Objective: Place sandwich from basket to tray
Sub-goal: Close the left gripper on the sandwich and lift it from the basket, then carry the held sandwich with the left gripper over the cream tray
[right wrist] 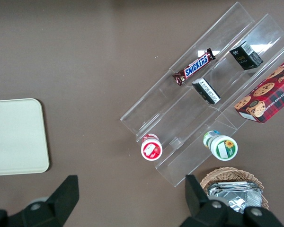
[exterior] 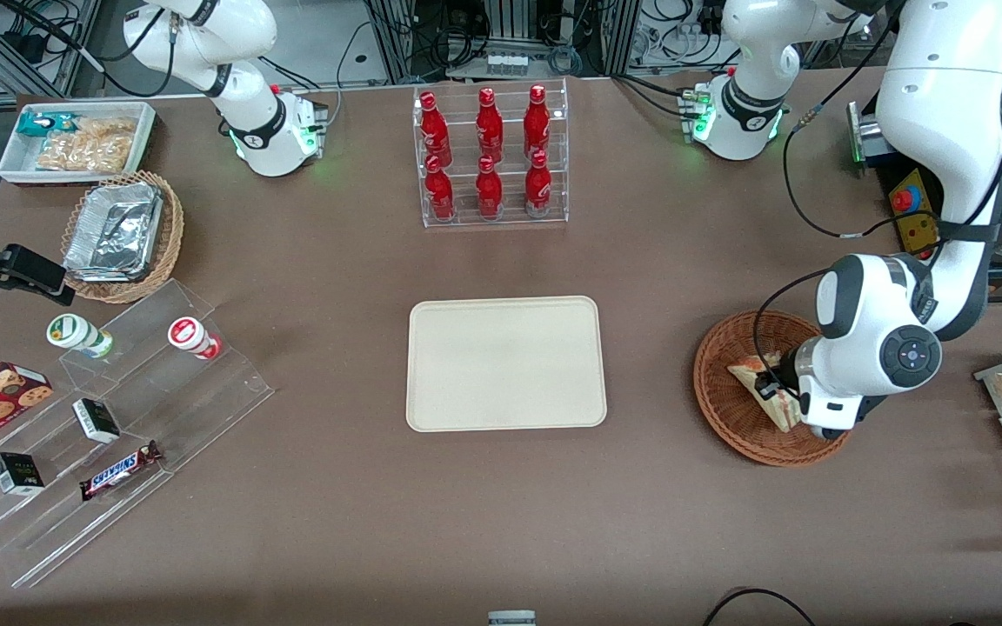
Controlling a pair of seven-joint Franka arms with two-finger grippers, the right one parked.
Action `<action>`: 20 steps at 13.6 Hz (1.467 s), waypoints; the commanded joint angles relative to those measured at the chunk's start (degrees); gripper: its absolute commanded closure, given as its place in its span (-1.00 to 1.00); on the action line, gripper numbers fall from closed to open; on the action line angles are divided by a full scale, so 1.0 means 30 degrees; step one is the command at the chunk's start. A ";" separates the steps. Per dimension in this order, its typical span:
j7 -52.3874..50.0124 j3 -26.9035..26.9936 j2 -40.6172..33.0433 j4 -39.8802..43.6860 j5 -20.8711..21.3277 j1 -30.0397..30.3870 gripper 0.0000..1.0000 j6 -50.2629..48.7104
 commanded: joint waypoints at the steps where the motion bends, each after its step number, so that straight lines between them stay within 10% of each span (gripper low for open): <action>1: -0.0414 -0.0948 -0.1006 0.0856 -0.0049 -0.1594 0.83 -0.1325; 10: -0.7965 -0.1364 0.2388 0.6422 0.0244 -0.9388 0.83 -0.2294; 20: -0.5696 -0.1598 0.4648 0.7862 0.2207 -1.0946 0.80 -0.2146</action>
